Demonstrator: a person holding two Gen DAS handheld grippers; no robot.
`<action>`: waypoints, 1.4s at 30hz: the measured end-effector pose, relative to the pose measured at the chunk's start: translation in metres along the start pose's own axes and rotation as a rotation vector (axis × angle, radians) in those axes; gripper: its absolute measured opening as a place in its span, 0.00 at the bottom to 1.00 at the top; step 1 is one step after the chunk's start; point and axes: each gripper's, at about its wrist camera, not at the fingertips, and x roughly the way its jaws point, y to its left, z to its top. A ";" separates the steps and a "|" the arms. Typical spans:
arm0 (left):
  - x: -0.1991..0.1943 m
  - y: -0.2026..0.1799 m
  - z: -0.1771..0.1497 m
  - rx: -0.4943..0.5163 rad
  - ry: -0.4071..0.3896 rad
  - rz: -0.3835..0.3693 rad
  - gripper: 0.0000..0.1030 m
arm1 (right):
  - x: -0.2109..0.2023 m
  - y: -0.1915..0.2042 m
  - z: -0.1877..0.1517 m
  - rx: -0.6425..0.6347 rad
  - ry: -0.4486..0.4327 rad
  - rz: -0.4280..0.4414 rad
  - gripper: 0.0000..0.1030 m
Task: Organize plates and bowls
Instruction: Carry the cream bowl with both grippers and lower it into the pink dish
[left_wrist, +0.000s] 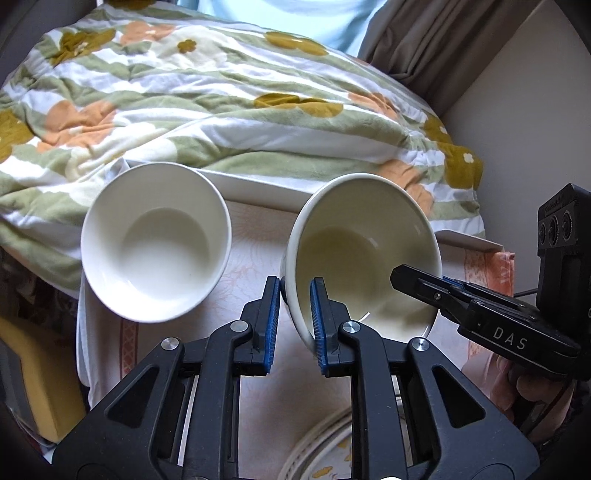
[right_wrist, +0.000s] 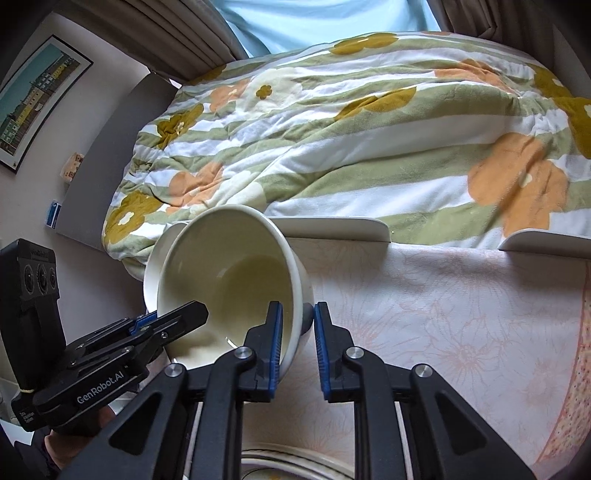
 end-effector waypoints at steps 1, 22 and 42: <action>-0.008 -0.006 -0.001 0.015 -0.008 -0.006 0.14 | -0.009 0.001 -0.003 0.007 -0.017 -0.001 0.15; -0.069 -0.205 -0.101 0.363 0.034 -0.240 0.14 | -0.207 -0.060 -0.153 0.271 -0.336 -0.176 0.15; 0.059 -0.313 -0.190 0.446 0.203 0.000 0.14 | -0.193 -0.207 -0.220 0.305 -0.150 -0.209 0.15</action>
